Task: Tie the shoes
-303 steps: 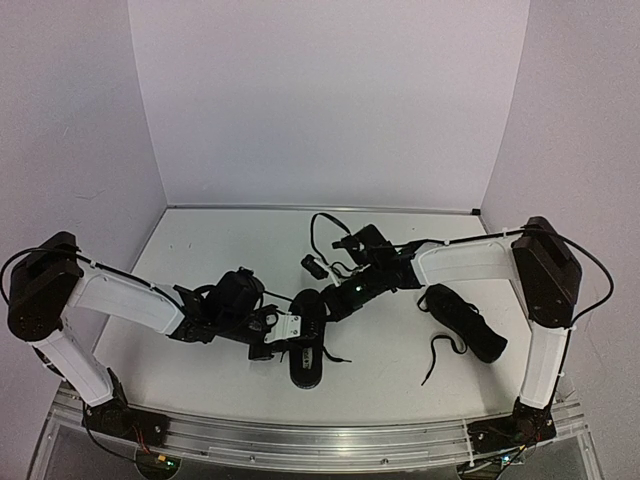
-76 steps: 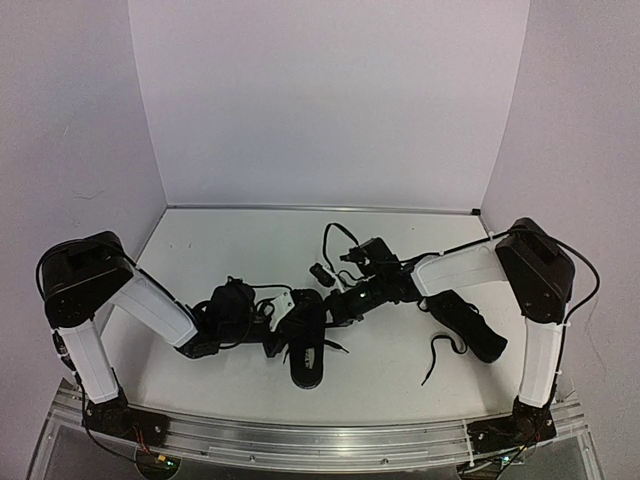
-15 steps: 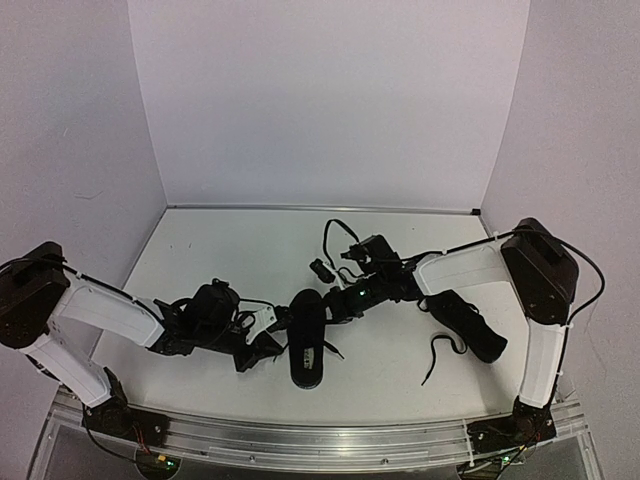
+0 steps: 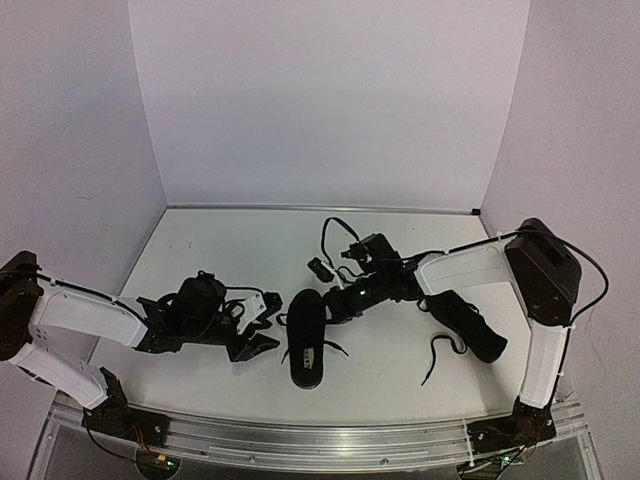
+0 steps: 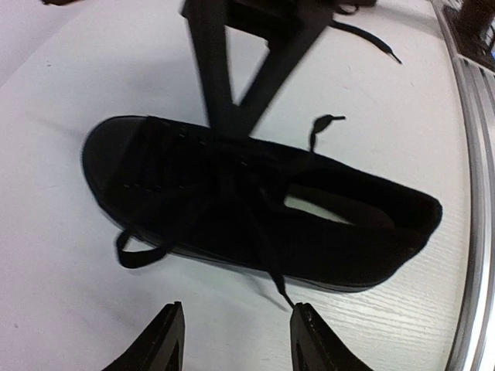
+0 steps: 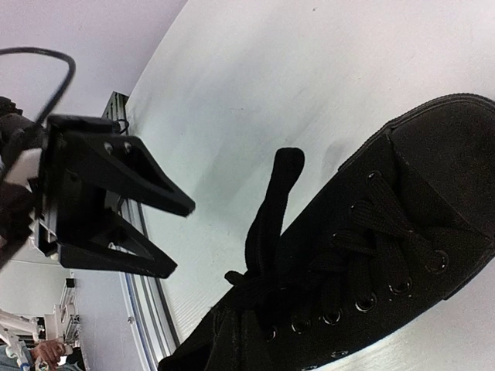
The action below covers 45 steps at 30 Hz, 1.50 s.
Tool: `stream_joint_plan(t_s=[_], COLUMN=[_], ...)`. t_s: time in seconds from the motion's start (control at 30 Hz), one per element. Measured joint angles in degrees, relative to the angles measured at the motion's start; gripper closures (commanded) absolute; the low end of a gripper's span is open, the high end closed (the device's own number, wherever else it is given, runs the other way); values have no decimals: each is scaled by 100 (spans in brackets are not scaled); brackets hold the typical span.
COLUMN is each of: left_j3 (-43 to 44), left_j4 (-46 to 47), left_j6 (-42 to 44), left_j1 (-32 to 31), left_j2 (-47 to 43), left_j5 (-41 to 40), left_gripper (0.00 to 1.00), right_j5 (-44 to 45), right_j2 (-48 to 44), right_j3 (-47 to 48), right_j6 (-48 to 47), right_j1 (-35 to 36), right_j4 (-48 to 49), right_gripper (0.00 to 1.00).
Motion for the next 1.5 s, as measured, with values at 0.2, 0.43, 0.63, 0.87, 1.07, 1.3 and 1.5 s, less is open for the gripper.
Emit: stream_joint_plan(t_s=[0.2, 0.43, 0.63, 0.87, 1.07, 1.3, 1.5], left_j3=[6, 407, 522, 833, 1204, 1602, 1803], left_j4=[384, 744, 887, 330, -207, -544, -754], left_j6=[169, 475, 670, 1123, 1631, 2057, 2270], left_j1=[212, 210, 245, 473, 497, 497, 497], left_j2=[-61, 507, 744, 858, 1138, 1523, 1748], left_j5=[-76, 242, 350, 392, 510, 674, 727], left_gripper=[50, 52, 47, 45, 44, 54, 86], right_j5=[-71, -87, -73, -48, -46, -46, -18], right_j2=[0, 0, -4, -53, -74, -74, -75], right_j3=[0, -2, -8, -33, -33, -33, -33], right_j6=[-24, -24, -24, -24, -24, -24, -24], right_j1=[101, 161, 161, 161, 161, 161, 161], right_j4=[-1, -1, -1, -3, -3, -3, -8], right_gripper=[100, 100, 100, 100, 100, 100, 100])
